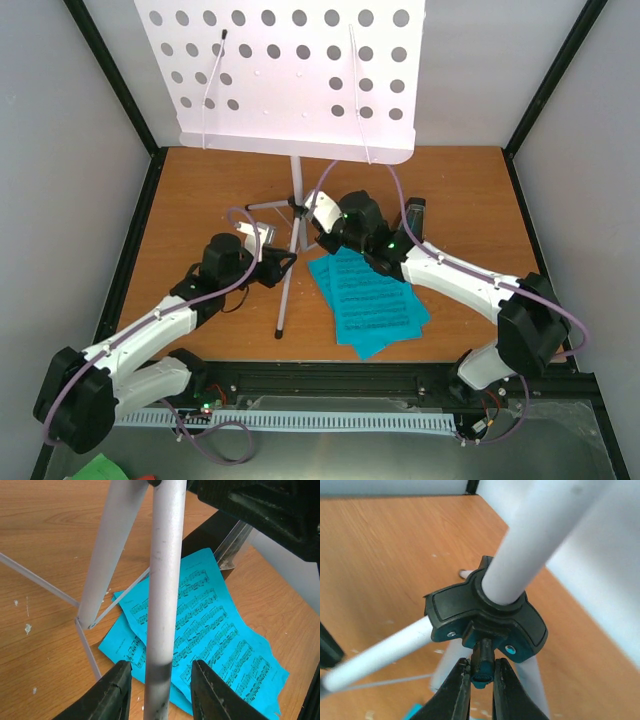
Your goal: Pack up the instrument practice props
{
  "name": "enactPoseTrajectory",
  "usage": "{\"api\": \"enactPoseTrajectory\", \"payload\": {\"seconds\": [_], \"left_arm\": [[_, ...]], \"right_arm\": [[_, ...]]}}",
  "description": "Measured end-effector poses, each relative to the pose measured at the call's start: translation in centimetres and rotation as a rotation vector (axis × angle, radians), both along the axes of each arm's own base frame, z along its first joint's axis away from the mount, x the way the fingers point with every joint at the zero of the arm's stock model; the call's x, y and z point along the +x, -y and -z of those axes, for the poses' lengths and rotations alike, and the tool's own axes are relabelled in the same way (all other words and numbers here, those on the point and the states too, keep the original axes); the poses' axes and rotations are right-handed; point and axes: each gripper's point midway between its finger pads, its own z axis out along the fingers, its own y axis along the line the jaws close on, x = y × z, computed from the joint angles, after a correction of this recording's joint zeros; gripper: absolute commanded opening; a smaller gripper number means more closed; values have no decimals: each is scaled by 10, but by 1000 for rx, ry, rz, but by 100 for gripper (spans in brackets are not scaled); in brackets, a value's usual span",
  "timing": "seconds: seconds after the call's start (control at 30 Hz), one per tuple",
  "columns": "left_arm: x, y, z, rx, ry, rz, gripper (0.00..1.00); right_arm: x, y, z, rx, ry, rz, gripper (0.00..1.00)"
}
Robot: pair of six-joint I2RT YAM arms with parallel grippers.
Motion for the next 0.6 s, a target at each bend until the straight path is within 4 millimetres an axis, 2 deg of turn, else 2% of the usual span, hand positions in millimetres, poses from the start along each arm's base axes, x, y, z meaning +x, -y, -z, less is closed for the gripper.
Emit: {"api": "enactPoseTrajectory", "payload": {"seconds": [0.07, 0.17, 0.23, 0.33, 0.43, 0.6], "left_arm": [[-1, -2, 0, 4, -2, -6, 35], [-2, -4, -1, 7, -2, -13, 35], [-3, -5, -2, 7, -1, -17, 36], [-4, -7, -5, 4, 5, -22, 38], [-5, -8, -7, 3, 4, -28, 40], [-6, -10, -6, 5, -7, -35, 48]], "right_arm": [[3, 2, -1, -91, 104, -3, 3], [7, 4, -2, -212, 225, 0, 14], [10, 6, -2, -254, 264, 5, 28], [13, 12, -3, -285, 285, 22, 55], [8, 17, -11, -237, 269, 35, 69], [-23, 36, -26, -18, 191, 63, 98]]}}
